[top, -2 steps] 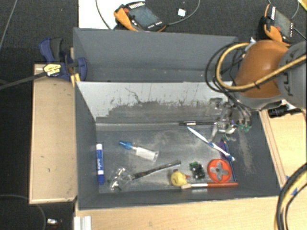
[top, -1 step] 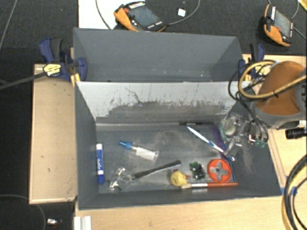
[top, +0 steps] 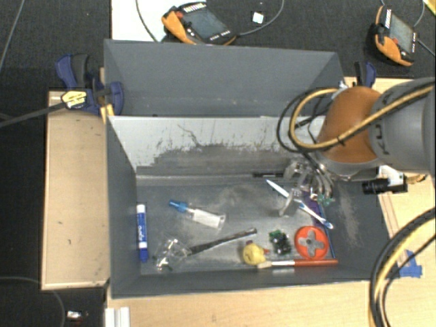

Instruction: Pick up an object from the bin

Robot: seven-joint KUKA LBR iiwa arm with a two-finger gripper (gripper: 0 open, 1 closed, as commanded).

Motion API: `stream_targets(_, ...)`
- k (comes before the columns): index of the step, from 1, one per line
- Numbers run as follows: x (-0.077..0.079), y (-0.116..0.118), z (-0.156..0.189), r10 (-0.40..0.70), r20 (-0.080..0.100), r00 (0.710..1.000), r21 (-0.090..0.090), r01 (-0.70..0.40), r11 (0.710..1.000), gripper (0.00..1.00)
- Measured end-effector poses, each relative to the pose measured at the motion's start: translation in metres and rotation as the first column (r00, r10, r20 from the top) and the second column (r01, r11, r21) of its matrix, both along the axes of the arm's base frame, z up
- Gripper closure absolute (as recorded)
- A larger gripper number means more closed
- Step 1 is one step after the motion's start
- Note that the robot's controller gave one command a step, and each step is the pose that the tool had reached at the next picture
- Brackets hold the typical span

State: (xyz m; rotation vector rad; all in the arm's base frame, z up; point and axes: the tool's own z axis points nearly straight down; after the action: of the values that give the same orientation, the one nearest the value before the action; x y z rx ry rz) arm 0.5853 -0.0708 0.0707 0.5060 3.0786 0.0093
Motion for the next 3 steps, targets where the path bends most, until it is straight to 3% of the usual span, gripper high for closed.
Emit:
stream_targets(1, -0.046, -0.060, 0.000, -0.218, -0.016, 0.976, 0.001, 0.218, 0.976, 1.00)
stream_targets(3, -0.047, -0.060, 0.015, -0.216, -0.018, 0.976, 0.001, 0.216, 0.976, 1.00)
